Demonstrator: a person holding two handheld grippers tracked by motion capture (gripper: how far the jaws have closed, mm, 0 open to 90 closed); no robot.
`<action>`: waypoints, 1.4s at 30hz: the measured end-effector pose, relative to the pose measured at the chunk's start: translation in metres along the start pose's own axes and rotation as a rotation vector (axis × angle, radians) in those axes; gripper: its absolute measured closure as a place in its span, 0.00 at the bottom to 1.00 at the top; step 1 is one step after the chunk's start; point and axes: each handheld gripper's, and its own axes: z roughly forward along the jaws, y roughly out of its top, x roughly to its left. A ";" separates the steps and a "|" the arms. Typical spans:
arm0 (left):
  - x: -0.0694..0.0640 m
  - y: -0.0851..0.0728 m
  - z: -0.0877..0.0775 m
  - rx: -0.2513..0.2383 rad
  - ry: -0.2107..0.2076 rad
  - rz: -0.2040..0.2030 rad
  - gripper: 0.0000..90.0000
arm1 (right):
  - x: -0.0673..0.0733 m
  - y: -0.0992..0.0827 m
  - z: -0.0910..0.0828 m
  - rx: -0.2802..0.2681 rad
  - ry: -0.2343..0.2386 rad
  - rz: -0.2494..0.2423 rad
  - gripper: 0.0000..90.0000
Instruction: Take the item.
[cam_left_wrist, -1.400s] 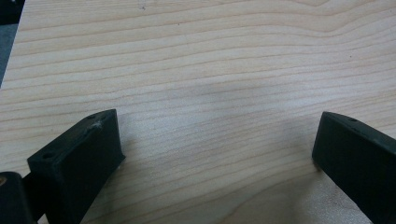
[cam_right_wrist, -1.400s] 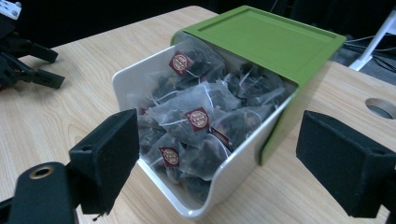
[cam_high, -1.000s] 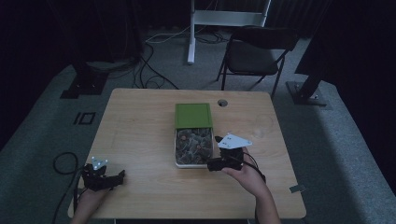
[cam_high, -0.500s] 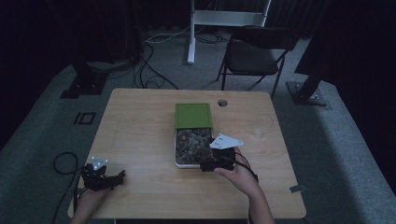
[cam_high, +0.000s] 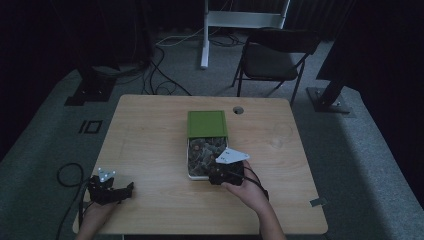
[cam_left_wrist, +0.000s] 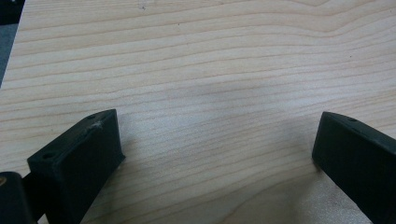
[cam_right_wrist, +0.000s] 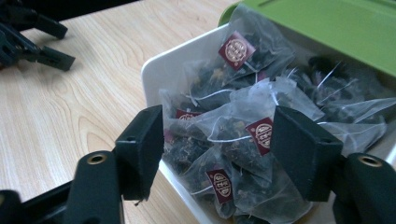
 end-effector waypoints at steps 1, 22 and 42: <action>0.000 0.000 0.000 -0.001 0.000 0.000 0.02 | 0.000 0.000 0.001 0.003 0.000 0.001 0.42; 0.000 0.000 0.000 0.000 0.000 0.000 0.02 | 0.003 -0.001 0.026 0.087 -0.117 0.061 0.50; 0.000 0.000 0.000 0.000 0.000 0.000 0.02 | 0.004 0.003 0.028 0.087 -0.112 0.086 0.82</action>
